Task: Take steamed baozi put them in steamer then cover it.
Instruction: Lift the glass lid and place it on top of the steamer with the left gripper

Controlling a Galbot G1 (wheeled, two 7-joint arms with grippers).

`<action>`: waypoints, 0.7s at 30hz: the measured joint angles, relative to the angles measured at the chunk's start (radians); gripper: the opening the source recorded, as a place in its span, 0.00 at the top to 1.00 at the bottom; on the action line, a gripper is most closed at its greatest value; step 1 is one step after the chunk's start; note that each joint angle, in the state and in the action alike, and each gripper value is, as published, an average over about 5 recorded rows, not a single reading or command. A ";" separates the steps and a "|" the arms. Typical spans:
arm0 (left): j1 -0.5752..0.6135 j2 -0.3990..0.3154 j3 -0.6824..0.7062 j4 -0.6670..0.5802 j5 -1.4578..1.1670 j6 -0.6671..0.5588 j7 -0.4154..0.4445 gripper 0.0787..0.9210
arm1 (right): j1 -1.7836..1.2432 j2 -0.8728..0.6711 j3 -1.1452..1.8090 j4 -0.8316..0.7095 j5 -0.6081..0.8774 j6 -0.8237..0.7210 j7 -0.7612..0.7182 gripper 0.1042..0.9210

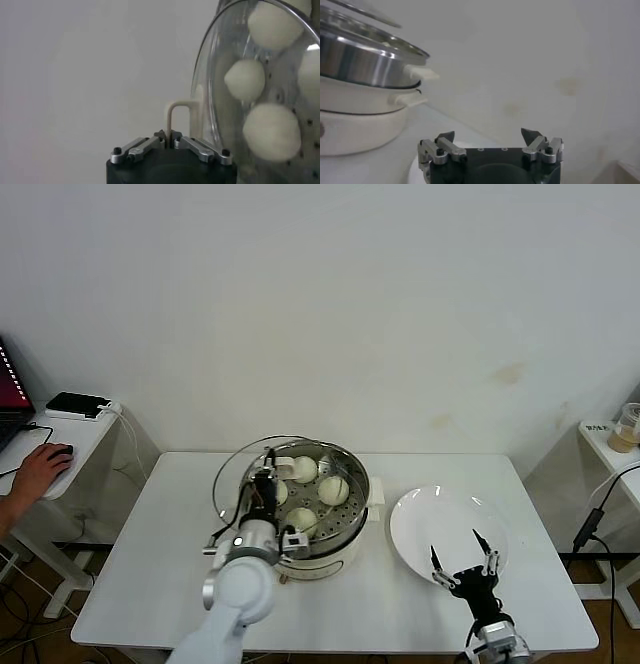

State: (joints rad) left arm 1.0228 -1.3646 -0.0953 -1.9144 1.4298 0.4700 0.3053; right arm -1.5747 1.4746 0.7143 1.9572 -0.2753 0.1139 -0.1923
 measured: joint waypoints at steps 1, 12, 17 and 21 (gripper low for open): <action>-0.002 -0.010 0.006 0.004 0.007 0.000 0.001 0.94 | 0.000 0.000 -0.002 0.000 -0.002 0.000 0.000 0.12; -0.017 -0.080 0.028 0.054 0.074 -0.005 0.001 0.94 | -0.002 0.003 -0.012 -0.005 -0.014 0.000 -0.001 0.12; -0.015 -0.101 0.030 0.071 0.094 -0.009 -0.004 0.94 | -0.004 0.005 -0.018 -0.009 -0.018 0.004 -0.001 0.12; -0.014 -0.115 0.033 0.081 0.106 -0.011 -0.006 0.94 | -0.006 0.005 -0.021 -0.010 -0.020 0.006 0.000 0.12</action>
State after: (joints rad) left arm 1.0088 -1.4791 -0.0624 -1.8336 1.5361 0.4594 0.2989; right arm -1.5804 1.4793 0.6936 1.9476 -0.2951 0.1203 -0.1927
